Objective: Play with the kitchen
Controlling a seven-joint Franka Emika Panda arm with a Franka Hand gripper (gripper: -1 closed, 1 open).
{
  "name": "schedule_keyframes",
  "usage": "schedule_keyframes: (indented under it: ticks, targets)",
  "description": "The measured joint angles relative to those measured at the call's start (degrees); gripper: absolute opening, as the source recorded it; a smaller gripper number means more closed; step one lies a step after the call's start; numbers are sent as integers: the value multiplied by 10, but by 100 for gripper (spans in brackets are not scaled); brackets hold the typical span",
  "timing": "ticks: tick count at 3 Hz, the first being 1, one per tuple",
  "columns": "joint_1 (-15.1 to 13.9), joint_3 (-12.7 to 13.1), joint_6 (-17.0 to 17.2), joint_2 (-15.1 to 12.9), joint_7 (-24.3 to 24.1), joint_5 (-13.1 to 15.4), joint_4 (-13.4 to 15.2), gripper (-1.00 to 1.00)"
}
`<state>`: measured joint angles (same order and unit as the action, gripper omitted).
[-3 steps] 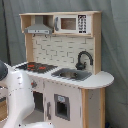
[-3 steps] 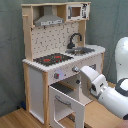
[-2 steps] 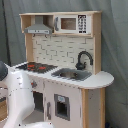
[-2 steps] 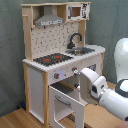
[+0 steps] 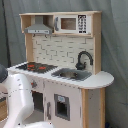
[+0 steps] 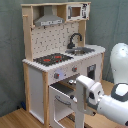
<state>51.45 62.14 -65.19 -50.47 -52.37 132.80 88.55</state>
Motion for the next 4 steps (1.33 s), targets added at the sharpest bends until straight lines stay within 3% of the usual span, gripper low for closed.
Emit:
schedule_keyframes:
  ticks: [2, 3, 4]
  targets:
    - [22, -1, -16, -97, -6, 0, -61, 100]
    - [22, -1, 7, -145, -6, 0, -84, 100]
    - [22, -1, 59, -172, -7, -1, -88, 100]
